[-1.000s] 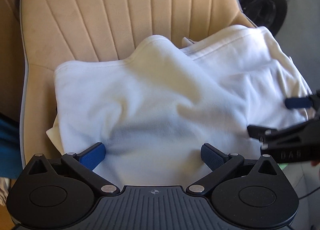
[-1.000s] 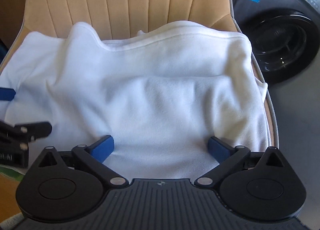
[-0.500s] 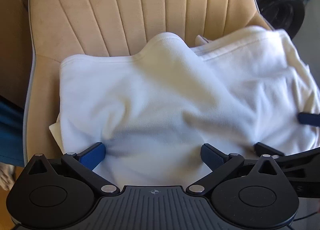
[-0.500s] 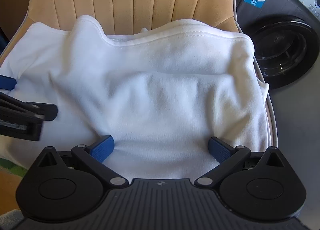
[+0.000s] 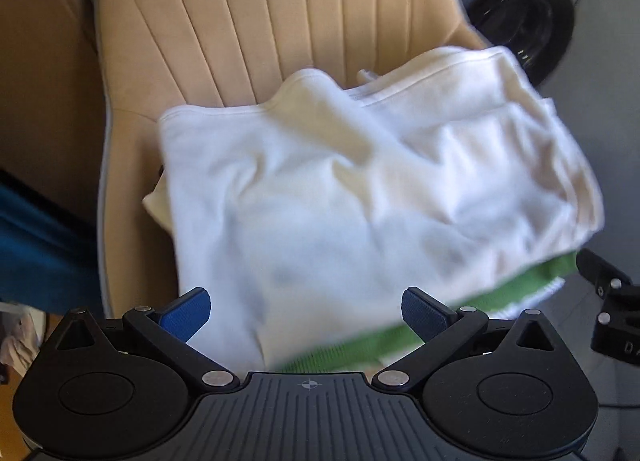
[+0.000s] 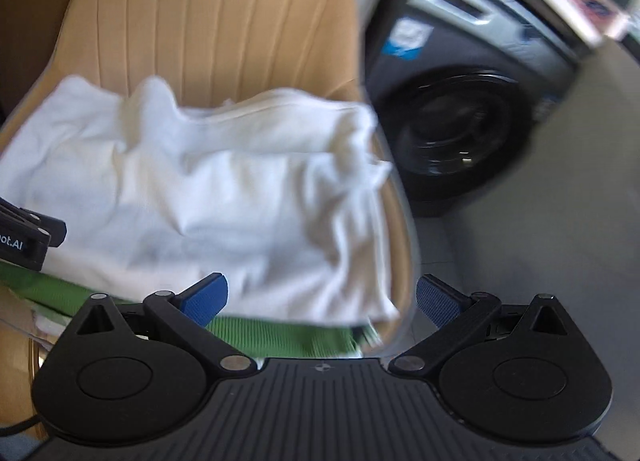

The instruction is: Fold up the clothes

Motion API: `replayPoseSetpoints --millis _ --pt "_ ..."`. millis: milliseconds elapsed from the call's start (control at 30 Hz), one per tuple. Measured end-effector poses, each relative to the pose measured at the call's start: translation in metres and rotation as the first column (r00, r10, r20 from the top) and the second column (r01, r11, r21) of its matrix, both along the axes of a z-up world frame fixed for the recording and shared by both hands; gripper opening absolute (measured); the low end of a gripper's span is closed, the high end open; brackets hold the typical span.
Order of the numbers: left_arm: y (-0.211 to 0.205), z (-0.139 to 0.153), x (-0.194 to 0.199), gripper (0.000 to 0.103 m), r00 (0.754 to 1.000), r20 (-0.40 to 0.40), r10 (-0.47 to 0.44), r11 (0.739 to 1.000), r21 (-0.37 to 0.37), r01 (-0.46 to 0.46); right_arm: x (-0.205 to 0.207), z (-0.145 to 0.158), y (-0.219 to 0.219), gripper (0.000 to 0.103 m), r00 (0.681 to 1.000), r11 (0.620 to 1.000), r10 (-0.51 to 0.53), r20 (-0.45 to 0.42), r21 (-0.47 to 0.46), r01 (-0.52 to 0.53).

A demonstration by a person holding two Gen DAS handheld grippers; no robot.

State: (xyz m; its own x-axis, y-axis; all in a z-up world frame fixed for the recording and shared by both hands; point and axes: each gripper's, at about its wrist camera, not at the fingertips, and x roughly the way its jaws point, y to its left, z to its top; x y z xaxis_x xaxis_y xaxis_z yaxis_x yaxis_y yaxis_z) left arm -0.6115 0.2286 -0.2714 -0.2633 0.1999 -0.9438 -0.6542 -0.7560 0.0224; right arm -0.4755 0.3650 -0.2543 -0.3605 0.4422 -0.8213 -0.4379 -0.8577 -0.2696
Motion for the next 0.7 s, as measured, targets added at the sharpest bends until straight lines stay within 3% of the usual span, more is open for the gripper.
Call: replayPoseSetpoints --millis 100,233,333,433,533,600,700 --pt "-0.023 0.023 0.02 0.102 0.997 0.082 0.002 0.997 0.08 -0.009 0.04 0.024 -0.016 0.103 0.996 0.996 -0.085 -0.037 -0.033 0.084" --pt "-0.056 0.058 0.059 0.102 0.998 0.041 -0.049 0.988 0.146 0.043 0.091 0.045 -0.045 0.103 0.966 0.961 -0.254 -0.051 -0.126 0.246" --pt "-0.094 0.083 0.096 0.102 0.993 0.071 -0.09 0.98 0.187 0.075 0.127 0.056 -0.078 0.103 0.932 0.914 -0.363 -0.015 -0.201 0.352" --pt "-0.135 0.105 0.134 0.102 0.993 0.039 -0.113 0.977 0.187 0.104 0.143 0.063 -0.123 0.103 0.943 0.933 -0.309 0.12 -0.156 0.325" --pt "-0.17 0.132 0.157 0.102 0.995 -0.046 -0.086 0.975 0.201 0.094 0.166 0.082 -0.159 0.103 0.94 0.932 -0.324 0.109 -0.134 0.337" --pt "-0.178 0.14 0.166 0.102 0.994 -0.074 -0.083 0.977 0.192 0.095 0.183 0.099 -0.174 0.103 0.925 0.907 -0.379 0.028 -0.19 0.377" --pt "-0.183 0.149 0.177 0.102 0.991 -0.104 -0.085 0.981 0.168 0.102 0.194 0.115 -0.189 0.103 0.922 0.897 -0.388 -0.01 -0.234 0.375"
